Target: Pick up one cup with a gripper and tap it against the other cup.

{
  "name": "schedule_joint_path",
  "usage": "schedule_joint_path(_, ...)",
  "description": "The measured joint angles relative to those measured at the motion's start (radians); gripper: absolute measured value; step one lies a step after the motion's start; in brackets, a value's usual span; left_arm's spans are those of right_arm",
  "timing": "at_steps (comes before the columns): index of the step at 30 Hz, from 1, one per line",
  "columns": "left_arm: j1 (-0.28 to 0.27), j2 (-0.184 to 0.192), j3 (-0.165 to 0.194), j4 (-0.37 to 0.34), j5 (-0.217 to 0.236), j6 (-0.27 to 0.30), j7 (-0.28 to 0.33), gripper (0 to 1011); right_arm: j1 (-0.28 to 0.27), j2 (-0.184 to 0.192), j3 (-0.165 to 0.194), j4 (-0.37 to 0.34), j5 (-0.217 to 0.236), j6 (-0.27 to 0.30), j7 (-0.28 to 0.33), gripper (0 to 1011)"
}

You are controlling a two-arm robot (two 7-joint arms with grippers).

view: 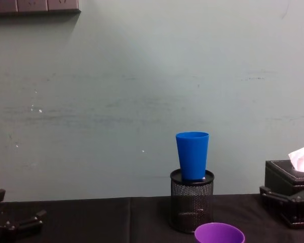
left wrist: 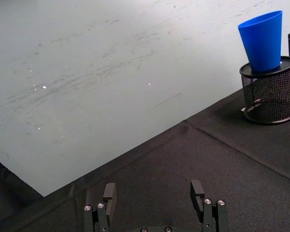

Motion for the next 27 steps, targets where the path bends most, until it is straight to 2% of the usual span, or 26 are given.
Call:
schedule_joint_path(8,0.0,0.0,0.0,0.0,0.0,0.0,0.0,1005,0.0,-0.023,0.013,0.015,-0.043,0.022,-0.028,1003)
schedule_joint_path(27,0.0,0.0,0.0,0.0,0.0,0.0,0.0,1005,0.0,-0.024,0.014,0.017,-0.045,0.024,-0.023,1003)
